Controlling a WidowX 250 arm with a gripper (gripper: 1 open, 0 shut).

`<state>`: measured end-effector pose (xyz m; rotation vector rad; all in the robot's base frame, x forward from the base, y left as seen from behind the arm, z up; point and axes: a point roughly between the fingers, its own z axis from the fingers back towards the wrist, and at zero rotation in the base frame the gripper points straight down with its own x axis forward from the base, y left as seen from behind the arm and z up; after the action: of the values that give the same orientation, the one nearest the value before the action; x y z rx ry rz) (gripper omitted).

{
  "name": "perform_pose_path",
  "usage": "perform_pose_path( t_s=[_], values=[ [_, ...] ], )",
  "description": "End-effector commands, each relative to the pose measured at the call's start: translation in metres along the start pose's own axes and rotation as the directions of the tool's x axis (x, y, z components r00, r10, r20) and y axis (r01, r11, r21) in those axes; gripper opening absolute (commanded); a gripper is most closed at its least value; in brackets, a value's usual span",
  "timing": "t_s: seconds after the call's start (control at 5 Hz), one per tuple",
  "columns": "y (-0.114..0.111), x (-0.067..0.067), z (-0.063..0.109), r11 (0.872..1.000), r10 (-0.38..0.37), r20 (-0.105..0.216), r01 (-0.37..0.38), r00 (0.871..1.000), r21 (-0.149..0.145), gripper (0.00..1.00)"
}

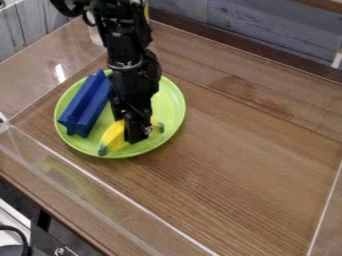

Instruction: Remove the banana from inside the green plate and put it on the table

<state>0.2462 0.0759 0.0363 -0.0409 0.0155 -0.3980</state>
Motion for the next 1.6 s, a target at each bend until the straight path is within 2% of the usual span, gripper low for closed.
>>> perform_pose_path(
  t_s=[0.0,0.8,1.4],
  values=[
    [0.005,0.007,0.022,0.999,0.004,0.046,-0.006,0.999,0.050,0.00],
    [0.002,0.010,0.041,0.997,0.047,0.054,-0.050,0.997,0.058,0.00],
    [-0.011,0.020,0.058,0.992,0.110,0.076,-0.115,0.991,0.059,0.00]
  ],
)
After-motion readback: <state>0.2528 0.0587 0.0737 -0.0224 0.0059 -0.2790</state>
